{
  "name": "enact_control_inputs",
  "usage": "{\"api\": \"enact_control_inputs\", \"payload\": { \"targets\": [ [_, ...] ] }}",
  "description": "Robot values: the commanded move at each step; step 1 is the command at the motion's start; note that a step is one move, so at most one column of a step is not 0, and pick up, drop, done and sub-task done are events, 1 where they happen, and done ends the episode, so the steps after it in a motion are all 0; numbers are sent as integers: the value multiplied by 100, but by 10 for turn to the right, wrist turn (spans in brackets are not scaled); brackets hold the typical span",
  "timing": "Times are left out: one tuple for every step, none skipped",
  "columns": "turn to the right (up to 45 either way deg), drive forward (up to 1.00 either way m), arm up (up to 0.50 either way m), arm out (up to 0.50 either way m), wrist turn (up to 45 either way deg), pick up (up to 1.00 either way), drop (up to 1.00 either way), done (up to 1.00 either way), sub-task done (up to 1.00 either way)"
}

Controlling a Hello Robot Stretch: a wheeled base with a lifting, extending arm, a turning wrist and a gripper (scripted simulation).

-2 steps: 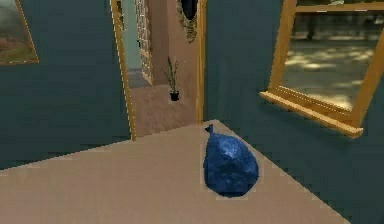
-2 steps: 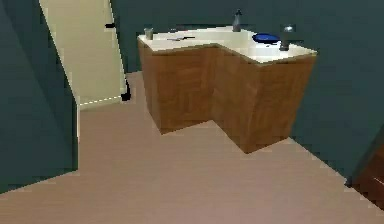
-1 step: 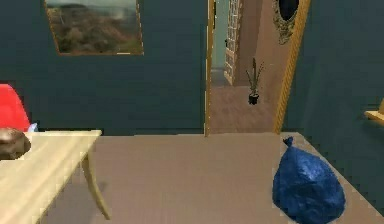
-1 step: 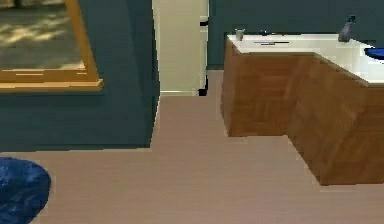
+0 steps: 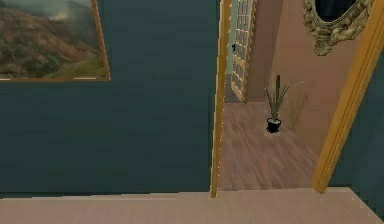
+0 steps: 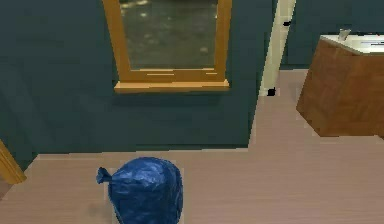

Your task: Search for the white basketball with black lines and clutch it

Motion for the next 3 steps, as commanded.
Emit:
{"api": "enact_control_inputs", "payload": {
  "targets": [
    [-30, 0, 0, 0, 0, 0, 0, 0, 0],
    [0, 50, 0, 0, 0, 0, 0, 0, 0],
    [420, 0, 0, 0, 0, 0, 0, 0, 0]
  ]
}}
